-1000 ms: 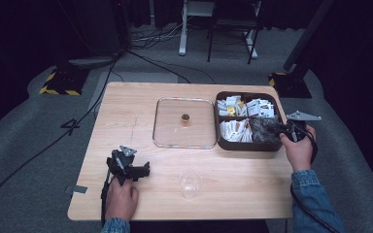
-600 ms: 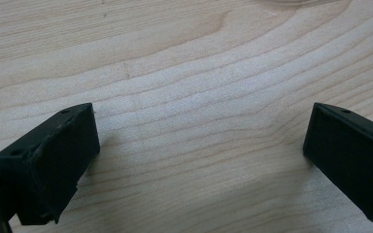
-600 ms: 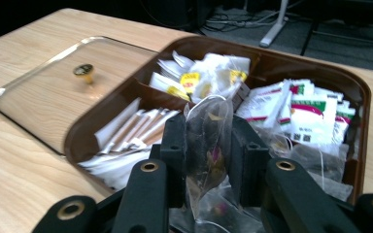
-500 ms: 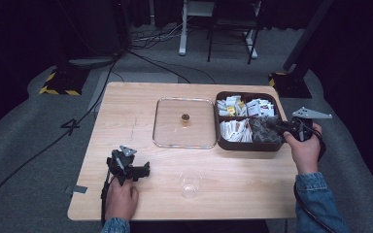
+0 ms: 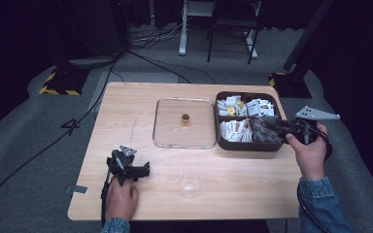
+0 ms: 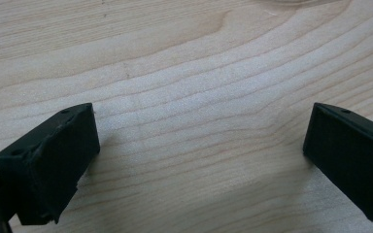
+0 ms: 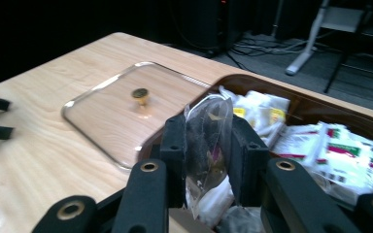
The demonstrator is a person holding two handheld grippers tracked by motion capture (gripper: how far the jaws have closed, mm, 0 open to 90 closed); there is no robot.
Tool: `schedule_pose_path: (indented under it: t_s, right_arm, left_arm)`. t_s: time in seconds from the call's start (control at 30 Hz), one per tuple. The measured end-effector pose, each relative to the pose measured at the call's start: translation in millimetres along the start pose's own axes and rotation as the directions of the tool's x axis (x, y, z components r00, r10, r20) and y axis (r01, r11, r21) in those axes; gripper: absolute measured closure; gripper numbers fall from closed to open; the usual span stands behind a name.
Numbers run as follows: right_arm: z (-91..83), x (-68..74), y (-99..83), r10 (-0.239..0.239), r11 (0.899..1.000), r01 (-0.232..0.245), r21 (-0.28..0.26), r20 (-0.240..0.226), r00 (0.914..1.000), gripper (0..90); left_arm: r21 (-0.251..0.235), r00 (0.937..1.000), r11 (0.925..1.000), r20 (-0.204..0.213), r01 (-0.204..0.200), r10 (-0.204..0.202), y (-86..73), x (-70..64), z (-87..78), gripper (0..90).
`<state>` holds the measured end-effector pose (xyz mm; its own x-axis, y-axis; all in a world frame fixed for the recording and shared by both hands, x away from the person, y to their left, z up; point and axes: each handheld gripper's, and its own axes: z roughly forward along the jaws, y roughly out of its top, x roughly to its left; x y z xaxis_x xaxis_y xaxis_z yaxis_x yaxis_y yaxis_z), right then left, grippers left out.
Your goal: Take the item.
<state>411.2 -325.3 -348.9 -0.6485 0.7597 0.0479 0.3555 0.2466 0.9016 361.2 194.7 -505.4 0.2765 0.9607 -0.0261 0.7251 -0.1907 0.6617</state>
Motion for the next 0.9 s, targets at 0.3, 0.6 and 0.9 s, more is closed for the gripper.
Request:
schedule_pose_path:
  t_s: [0.3,0.6,0.9]
  right_arm:
    - [-2.6,29.4,10.4,-0.057,0.998,0.056,-0.007,-0.092,0.9942,72.0]
    - [0.6,63.1,16.7,-0.116,0.993,0.113,-0.029,-0.191,0.9747,72.0]
    - [8.4,94.3,17.0,-0.170,0.985,0.167,-0.035,-0.271,0.9475,72.0]
  left_arm:
    - [0.001,1.0000,1.0000,0.001,0.001,-0.001,0.0,-0.1,0.0,0.1]
    - [0.001,1.0000,1.0000,-0.001,0.001,-0.001,0.2,-0.2,0.0,0.0]
    - [-0.001,1.0000,1.0000,-0.002,0.005,-0.005,0.3,-0.4,0.3,0.0]
